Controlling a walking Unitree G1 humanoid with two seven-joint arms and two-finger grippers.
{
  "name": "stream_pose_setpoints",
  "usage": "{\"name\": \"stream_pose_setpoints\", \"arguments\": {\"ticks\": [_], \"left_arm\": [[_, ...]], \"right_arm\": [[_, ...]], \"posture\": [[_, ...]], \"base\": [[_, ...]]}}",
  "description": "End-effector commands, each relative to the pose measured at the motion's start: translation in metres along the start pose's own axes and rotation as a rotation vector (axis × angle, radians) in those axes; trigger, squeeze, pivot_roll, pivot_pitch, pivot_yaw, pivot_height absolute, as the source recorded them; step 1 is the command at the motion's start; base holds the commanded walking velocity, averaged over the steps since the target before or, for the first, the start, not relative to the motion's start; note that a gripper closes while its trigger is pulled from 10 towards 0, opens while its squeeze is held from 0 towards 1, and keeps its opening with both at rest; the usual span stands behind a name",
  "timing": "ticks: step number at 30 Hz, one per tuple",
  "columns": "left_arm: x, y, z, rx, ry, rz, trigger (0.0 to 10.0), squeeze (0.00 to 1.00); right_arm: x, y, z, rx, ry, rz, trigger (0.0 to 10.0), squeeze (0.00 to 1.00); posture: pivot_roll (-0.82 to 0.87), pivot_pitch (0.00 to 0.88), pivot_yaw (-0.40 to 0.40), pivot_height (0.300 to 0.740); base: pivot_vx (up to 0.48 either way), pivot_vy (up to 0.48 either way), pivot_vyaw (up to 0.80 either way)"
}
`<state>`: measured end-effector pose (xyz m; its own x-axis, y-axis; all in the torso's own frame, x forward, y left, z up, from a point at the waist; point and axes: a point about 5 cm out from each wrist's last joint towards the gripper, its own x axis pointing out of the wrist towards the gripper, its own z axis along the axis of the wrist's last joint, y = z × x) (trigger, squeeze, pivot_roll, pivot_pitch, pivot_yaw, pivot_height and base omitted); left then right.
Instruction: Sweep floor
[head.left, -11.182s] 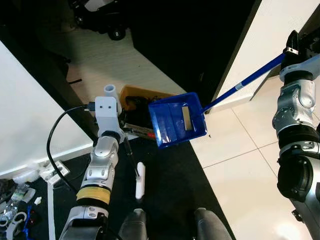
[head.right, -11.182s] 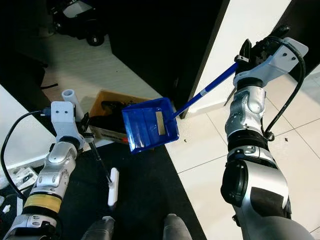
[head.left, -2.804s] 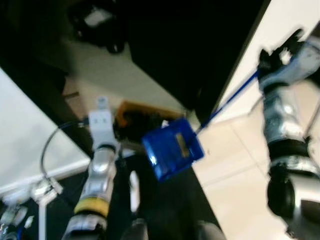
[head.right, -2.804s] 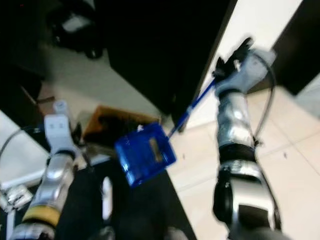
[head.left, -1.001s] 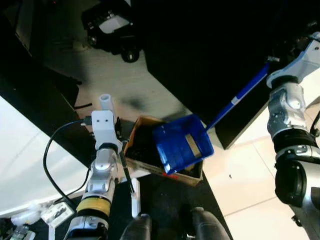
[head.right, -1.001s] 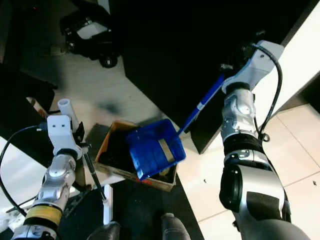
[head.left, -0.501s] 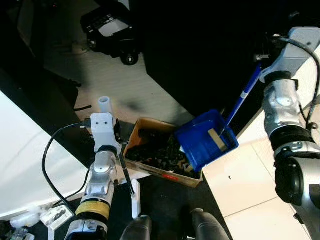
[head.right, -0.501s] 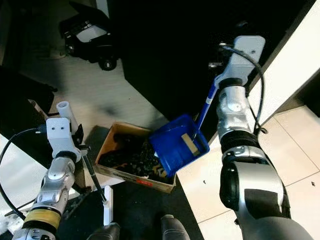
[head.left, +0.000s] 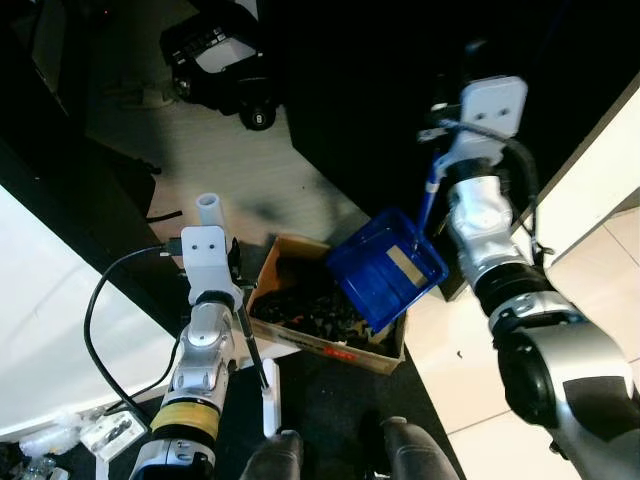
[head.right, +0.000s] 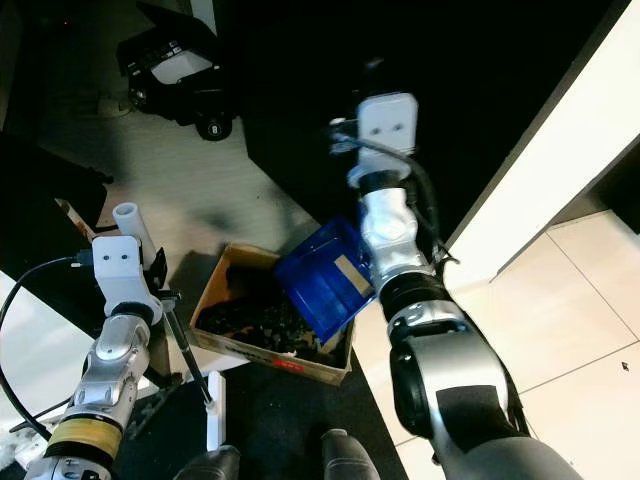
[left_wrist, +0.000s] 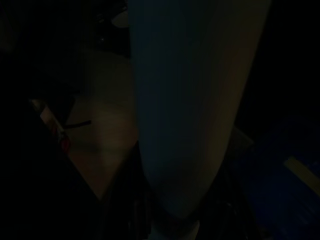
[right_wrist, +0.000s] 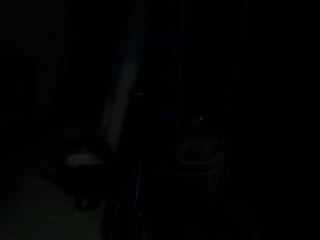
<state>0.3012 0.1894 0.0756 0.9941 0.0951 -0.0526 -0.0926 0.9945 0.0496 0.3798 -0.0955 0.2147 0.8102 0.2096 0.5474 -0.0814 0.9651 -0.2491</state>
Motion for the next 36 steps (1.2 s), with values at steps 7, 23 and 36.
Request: {"name": "stream_pose_setpoints", "arguments": {"ticks": [7,23,36], "left_arm": [[-0.001,0.001,0.0,0.012,-0.008,0.001,10.0,0.0],[-0.001,-0.001,0.0,0.008,-0.006,-0.002,10.0,0.0],[0.0,-0.001,0.001,0.001,-0.009,-0.005,10.0,0.0]], "right_arm": [[-0.011,0.043,0.017,-0.054,-0.18,0.221,10.0,0.0],[-0.043,0.096,0.031,-0.079,-0.368,0.53,10.0,0.0],[-0.015,0.054,0.017,0.085,-0.152,0.24,10.0,0.0]], "posture": [[0.0,0.109,-0.039,0.74],[0.0,0.11,-0.038,0.74],[0.0,0.108,-0.037,0.74]], "base": [[0.0,0.0,0.0],[0.0,0.0,0.0],[0.0,0.0,0.0]]}}
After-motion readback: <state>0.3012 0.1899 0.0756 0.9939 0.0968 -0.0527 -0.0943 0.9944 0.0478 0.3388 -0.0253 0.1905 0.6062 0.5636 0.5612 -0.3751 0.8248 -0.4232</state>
